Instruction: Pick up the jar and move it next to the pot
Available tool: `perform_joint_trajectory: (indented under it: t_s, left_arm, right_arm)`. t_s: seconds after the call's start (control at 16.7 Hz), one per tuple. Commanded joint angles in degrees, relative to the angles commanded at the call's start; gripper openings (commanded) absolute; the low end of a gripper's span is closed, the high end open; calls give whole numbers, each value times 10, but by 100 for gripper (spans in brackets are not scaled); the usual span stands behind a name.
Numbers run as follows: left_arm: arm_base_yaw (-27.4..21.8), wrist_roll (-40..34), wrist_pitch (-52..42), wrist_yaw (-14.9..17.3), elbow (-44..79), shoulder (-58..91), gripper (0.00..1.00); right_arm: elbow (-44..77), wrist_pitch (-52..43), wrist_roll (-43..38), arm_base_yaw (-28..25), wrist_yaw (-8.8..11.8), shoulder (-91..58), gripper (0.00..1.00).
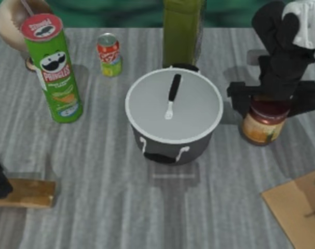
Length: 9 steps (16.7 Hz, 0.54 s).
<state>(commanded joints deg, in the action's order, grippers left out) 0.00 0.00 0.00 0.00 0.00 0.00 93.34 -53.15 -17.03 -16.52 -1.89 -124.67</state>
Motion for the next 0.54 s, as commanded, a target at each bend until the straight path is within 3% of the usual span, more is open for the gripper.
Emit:
perform_joint_trajectory:
  t_s: [0.18,0.54]
  left_arm:
    - [0,0,0,0,0,0,100]
    - [0,0,0,0,0,0,100]
  right_arm:
    - [0,0,0,0,0,0,98]
    - [0,0,0,0,0,0,100]
